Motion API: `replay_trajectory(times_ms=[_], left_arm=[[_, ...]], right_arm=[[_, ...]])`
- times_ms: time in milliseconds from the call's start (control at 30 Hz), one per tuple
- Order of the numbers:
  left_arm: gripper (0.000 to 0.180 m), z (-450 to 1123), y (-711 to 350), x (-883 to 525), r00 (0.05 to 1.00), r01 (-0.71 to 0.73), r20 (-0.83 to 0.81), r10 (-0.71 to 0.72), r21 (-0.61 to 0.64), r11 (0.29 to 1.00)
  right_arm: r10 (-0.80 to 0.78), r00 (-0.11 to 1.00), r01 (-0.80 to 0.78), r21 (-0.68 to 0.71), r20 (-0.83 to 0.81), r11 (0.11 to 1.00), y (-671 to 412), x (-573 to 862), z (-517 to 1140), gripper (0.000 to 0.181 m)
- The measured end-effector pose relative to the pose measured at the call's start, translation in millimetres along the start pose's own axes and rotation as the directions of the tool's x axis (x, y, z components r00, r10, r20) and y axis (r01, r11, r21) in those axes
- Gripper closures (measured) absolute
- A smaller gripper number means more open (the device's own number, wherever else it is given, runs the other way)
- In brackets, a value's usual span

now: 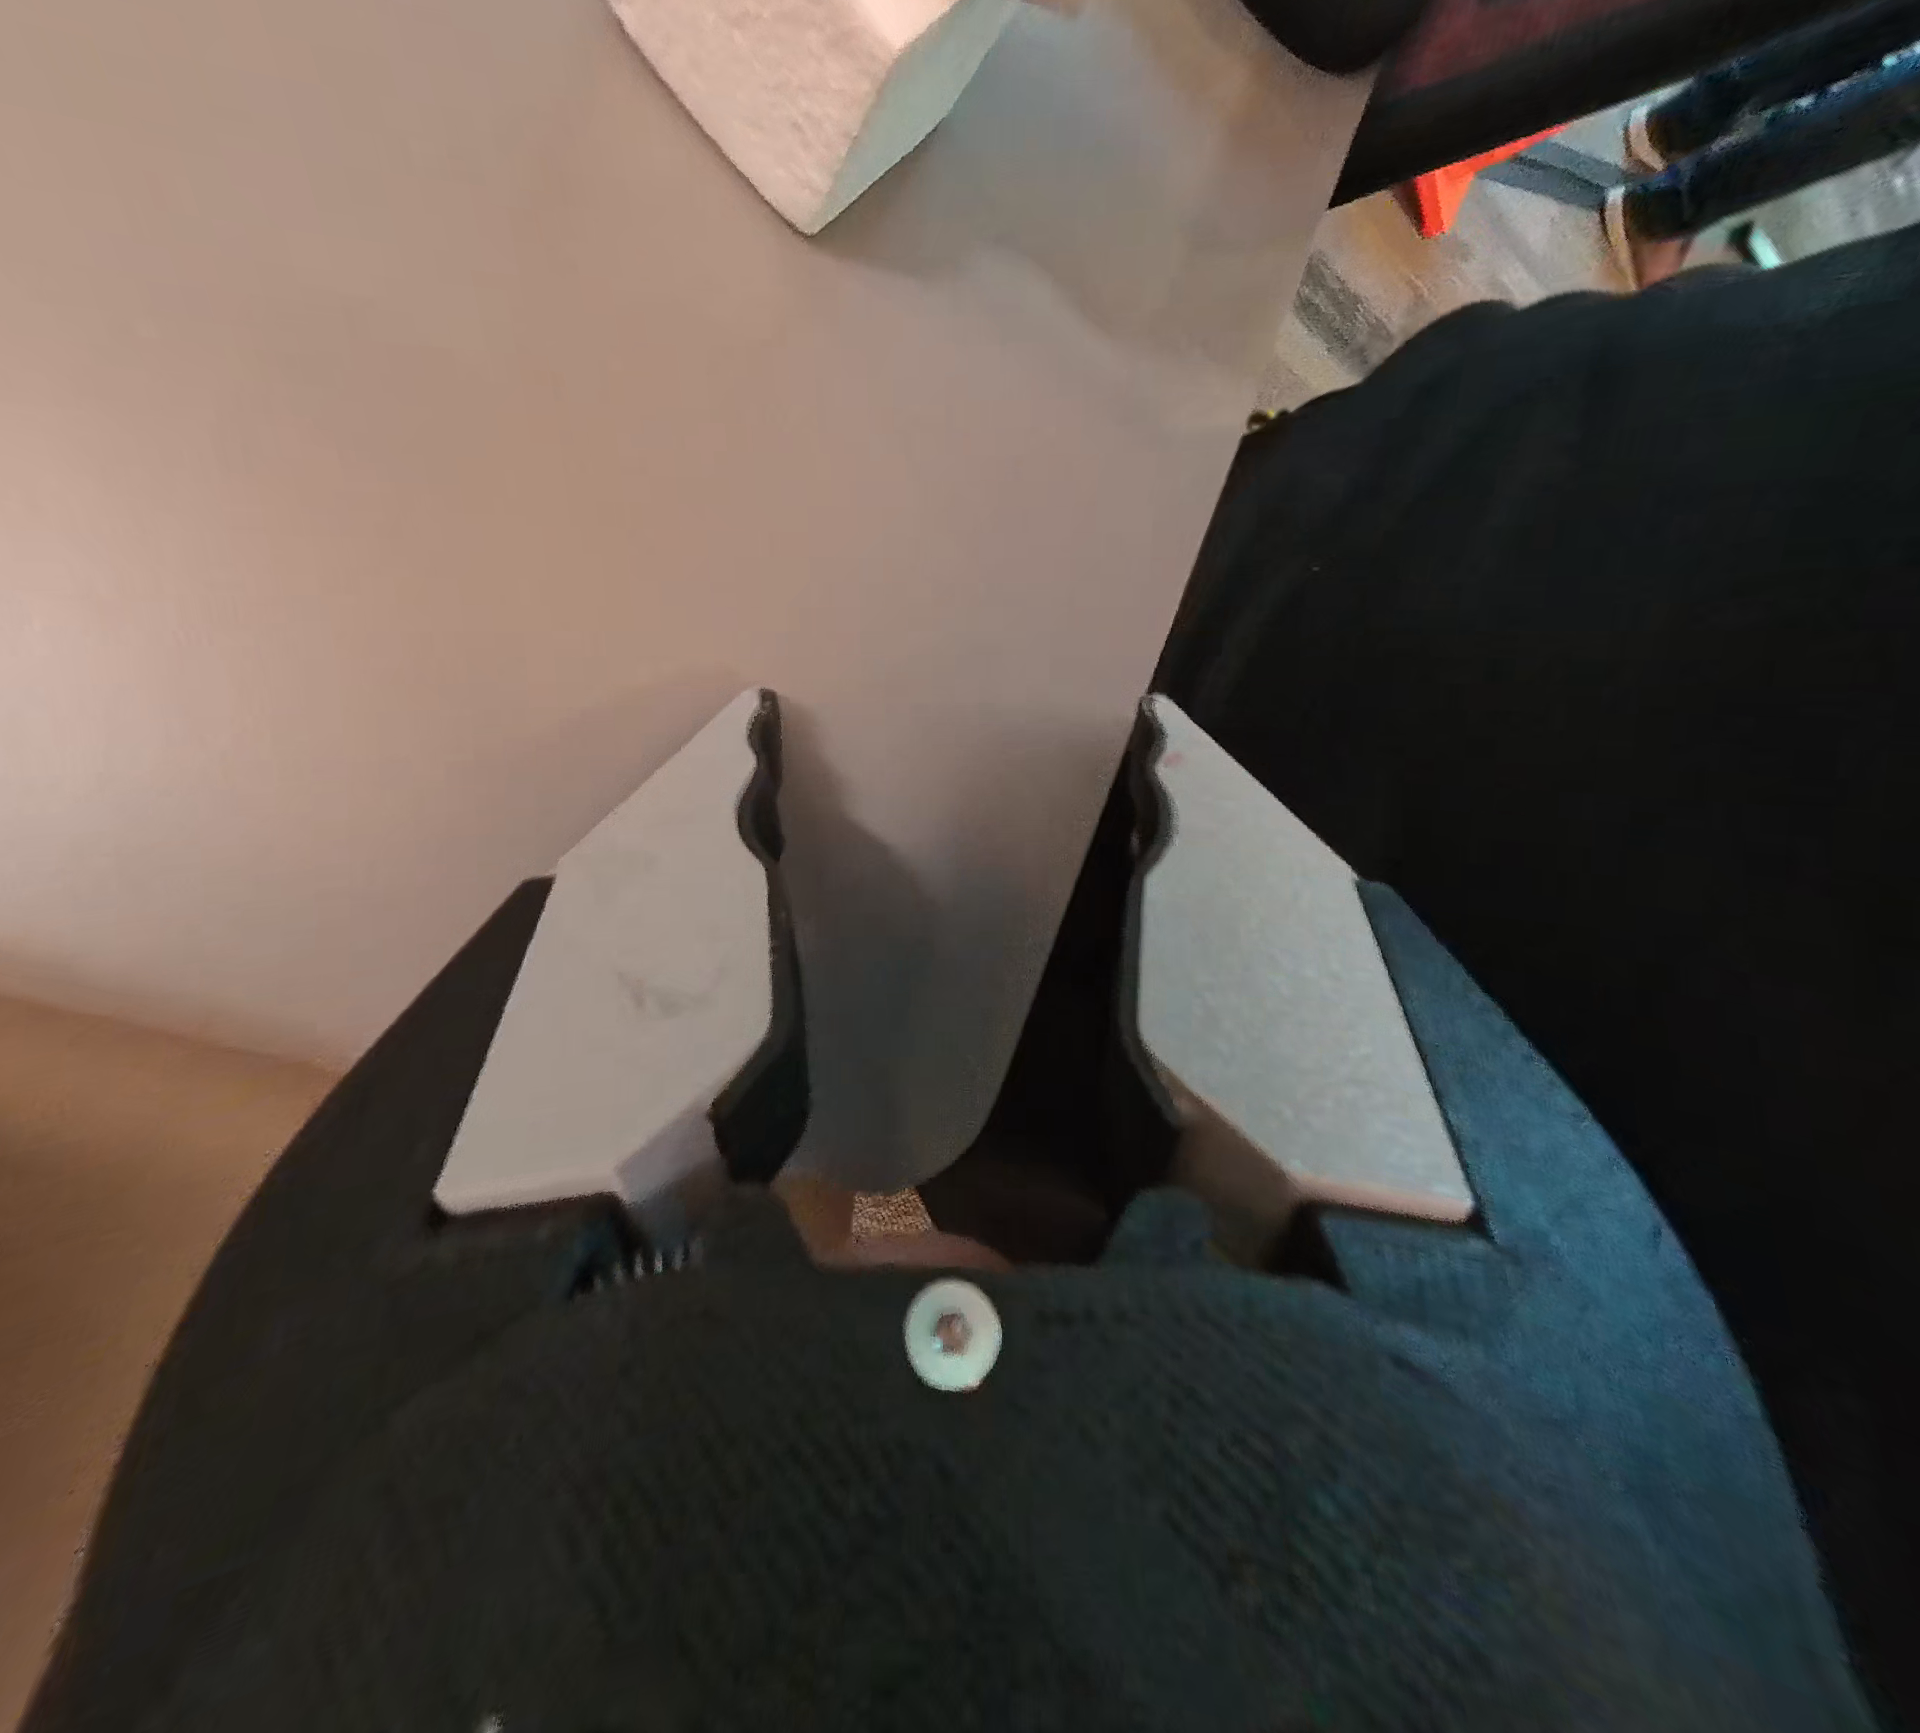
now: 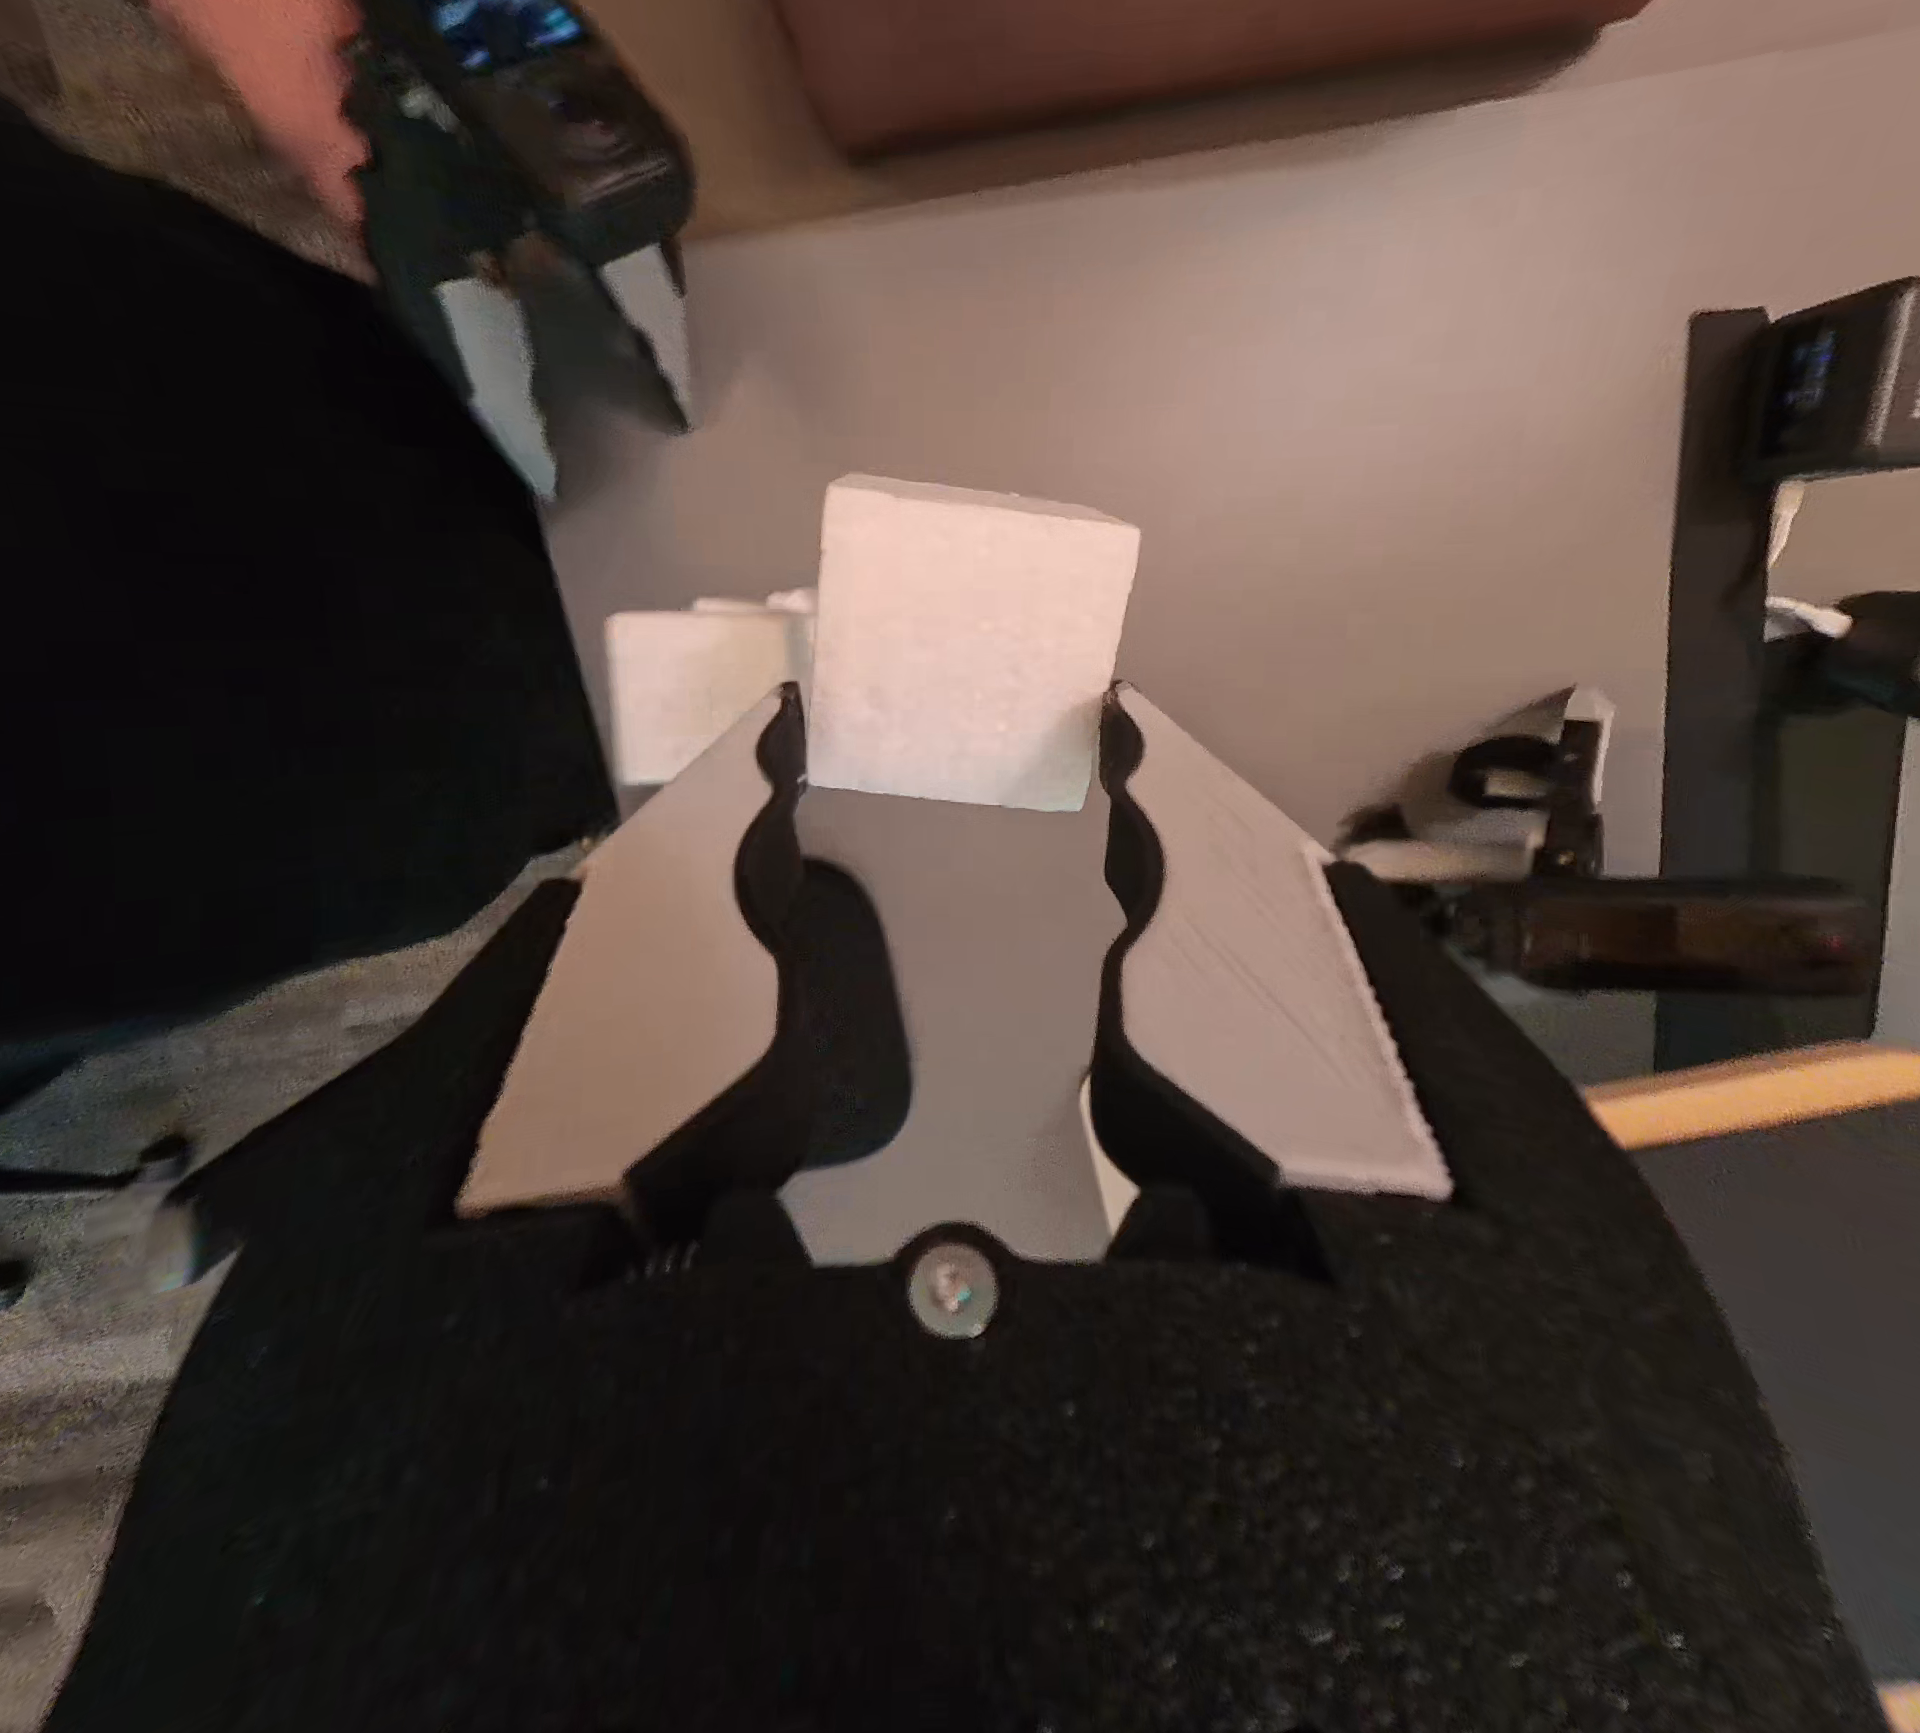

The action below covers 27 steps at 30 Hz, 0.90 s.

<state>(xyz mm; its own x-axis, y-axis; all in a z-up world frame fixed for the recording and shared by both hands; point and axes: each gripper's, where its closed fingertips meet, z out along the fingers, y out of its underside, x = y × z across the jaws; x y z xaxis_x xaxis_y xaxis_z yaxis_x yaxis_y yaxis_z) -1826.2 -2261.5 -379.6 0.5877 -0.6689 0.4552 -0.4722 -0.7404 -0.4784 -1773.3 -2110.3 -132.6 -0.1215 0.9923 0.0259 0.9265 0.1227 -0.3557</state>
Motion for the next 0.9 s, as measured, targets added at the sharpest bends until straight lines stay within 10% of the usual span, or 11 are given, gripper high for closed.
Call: replay_trajectory(times_ms=[367,900], left_arm=[[0.112,-3,4,2,0.992,-0.118,-0.04,0.117,-0.035,0.992],[0.112,-1,-4,4,0.994,-0.091,-0.064,0.089,-0.035,0.995]], right_arm=[[0.032,0.998,-0.042,-0.198,-0.053,0.979,37,-59,33,0.124],[0.083,0.997,-0.083,-0.082,-0.006,0.993,24,-63,41,0.124]])
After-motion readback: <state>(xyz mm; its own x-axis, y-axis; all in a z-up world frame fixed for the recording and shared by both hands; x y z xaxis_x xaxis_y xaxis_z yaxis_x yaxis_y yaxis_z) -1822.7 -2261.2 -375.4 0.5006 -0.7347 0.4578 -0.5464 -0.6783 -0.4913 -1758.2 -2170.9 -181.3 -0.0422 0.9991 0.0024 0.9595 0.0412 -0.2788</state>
